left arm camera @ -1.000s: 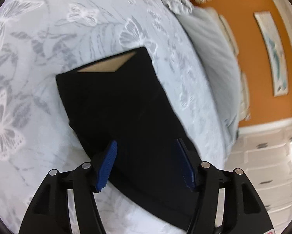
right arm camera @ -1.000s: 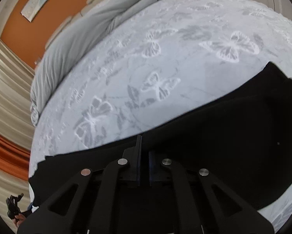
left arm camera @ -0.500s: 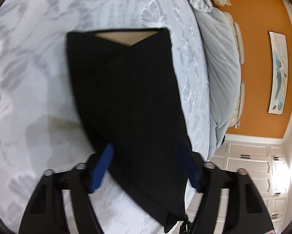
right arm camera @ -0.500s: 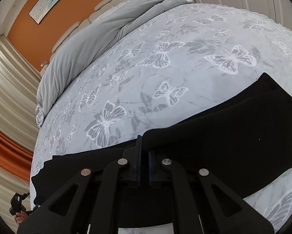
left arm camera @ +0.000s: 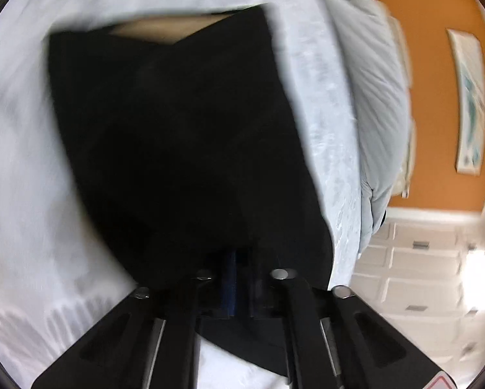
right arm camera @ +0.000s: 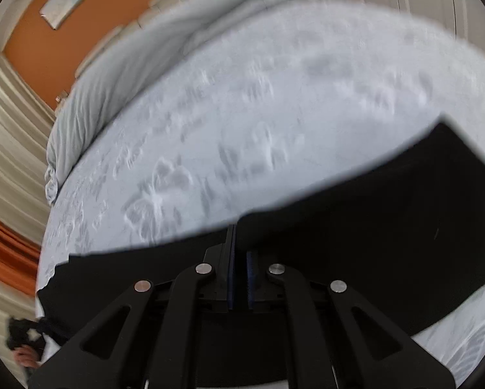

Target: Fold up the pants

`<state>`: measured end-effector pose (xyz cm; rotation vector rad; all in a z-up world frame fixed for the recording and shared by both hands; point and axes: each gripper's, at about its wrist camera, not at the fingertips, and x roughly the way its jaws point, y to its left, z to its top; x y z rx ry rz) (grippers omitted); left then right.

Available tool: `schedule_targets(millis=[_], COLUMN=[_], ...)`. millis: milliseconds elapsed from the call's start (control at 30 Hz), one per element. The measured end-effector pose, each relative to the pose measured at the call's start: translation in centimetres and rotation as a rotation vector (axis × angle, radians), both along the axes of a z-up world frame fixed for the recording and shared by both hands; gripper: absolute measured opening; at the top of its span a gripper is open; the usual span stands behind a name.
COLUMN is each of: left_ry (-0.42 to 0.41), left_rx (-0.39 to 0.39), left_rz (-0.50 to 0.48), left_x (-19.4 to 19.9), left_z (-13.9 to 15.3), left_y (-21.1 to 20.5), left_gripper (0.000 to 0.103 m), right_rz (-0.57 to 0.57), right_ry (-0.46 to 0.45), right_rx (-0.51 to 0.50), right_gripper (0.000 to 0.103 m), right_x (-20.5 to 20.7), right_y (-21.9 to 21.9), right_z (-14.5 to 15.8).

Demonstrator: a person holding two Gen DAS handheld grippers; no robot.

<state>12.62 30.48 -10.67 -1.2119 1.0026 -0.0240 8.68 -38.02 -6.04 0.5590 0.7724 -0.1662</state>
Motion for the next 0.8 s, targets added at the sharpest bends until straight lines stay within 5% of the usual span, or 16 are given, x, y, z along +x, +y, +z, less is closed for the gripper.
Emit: schedule_targets(millis=[100,167,200,267,333,400,433,567,700,800], left_ry=[-0.219,-0.275,-0.276,-0.188,-0.073,0.019,0.040,0.055,0.064,0.075], left_rx=[0.109,0.190,0.238,0.280,0.223,0.188,0.205,0.257,0.244,0.265], left_rz=[0.001,0.008,0.018,0.015,-0.007,-0.038,-0.050,-0.053,-0.023,-0.019], left_x=[-0.9,-1.8,-2.3,-2.5,-2.5,-2.2,-2.1,-1.8,-2.0,-1.7], left_z=[5.6,7.6,8.0,6.4,3.3,0.7,0.2,0.3,0.3,0.4], left_y=[-0.1,0.2,0.6,2.0,3.4,3.6,3.1,2.4,2.4,2.4], left_gripper=[0.003,0.003,0.003,0.003,0.003,0.003,0.003,0.004,0.004,0.004], right_rz=[0.052,0.131,0.162,0.187,0.182,0.196,0.217,0.148,-0.010,-0.068], right_ry=[-0.311,-0.413,-0.372,-0.187,0.105,0.251,0.274,0.201,0.120,0.136], right_rx=[-0.048,-0.230,-0.278,-0.216,-0.071,-0.018,-0.013,0.020,0.061,0.162], right_gripper=[0.003,0.004,0.004,0.005,0.005,0.010,0.011,0.058,0.061,0.061], right_x=[-3.3,-5.9,-6.5,-6.2,-5.2,-4.9,-4.8,-5.6,-5.6,-4.2], right_y=[1.4,3.7,4.1,2.9,1.0,0.3,0.3,-1.1,-5.4,-8.1], right_z=[6.8,9.8,9.3,5.7,-0.5,-3.9,-4.4,-2.3,-0.8,-3.2])
